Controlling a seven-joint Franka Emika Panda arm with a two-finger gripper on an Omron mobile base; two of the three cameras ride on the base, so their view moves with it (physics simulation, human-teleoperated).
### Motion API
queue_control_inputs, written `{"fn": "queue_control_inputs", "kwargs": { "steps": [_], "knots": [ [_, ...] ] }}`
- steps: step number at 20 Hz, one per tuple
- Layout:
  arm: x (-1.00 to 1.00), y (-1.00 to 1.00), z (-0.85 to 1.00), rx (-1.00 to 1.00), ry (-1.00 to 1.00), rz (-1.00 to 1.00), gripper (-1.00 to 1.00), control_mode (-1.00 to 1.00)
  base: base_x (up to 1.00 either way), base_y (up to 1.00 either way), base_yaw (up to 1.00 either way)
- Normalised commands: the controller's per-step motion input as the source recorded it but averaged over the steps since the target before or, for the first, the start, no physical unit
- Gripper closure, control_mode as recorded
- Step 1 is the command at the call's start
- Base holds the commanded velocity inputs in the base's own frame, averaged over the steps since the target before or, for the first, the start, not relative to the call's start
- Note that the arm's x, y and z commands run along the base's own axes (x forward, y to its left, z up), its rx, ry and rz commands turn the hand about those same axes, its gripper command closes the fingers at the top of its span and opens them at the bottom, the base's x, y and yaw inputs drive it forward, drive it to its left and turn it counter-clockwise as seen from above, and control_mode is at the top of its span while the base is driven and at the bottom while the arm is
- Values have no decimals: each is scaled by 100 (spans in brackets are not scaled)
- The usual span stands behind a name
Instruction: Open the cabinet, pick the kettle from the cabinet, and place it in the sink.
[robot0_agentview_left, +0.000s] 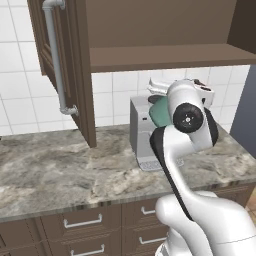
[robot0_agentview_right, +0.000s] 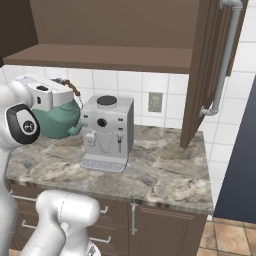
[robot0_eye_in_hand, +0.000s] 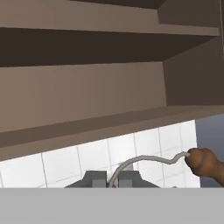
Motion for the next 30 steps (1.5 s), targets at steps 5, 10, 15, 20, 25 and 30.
{"fn": "queue_control_inputs", "kwargs": {
  "steps": [5, 10, 15, 20, 25, 30],
  "knots": [
    [-2, 0, -20, -1, 10, 0, 100, -100, 0, 0, 0],
    [0, 0, -21, -1, 13, 0, 100, -100, 0, 0, 0],
    [0, 0, -4, 0, 2, 1, 100, -100, 0, 0, 0],
    [0, 0, 0, 0, 0, 0, 100, -100, 0, 0, 0],
    [0, 0, 0, 0, 0, 0, 100, -100, 0, 0, 0],
    [0, 0, 0, 0, 0, 0, 100, -100, 0, 0, 0]
  ]
}}
